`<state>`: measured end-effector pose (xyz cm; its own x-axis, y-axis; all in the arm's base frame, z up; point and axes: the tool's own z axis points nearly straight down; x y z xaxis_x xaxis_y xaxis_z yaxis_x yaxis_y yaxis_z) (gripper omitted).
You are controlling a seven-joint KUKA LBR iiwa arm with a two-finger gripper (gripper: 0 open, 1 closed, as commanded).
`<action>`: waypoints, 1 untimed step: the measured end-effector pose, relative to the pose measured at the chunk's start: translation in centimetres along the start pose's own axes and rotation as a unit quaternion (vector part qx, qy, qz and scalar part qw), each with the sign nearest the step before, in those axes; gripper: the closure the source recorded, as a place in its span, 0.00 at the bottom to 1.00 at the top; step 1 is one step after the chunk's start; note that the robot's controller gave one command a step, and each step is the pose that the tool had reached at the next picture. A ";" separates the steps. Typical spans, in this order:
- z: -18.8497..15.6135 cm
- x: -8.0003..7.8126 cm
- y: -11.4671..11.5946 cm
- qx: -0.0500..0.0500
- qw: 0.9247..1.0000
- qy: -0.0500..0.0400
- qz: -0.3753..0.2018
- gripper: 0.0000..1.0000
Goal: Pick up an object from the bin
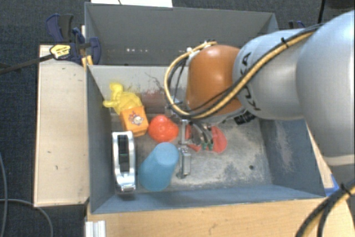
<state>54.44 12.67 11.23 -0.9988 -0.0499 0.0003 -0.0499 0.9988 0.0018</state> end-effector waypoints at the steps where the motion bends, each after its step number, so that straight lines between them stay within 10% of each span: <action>1: 1.9 -1.6 -0.1 0.000 0.992 -0.003 -0.124 0.00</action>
Offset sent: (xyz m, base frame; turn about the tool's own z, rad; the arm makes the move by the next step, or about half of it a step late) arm 0.0098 0.0098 -0.0423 -0.3707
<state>56.08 12.61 9.28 -0.9558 -0.2938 -0.0057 -0.2938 0.9559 0.0003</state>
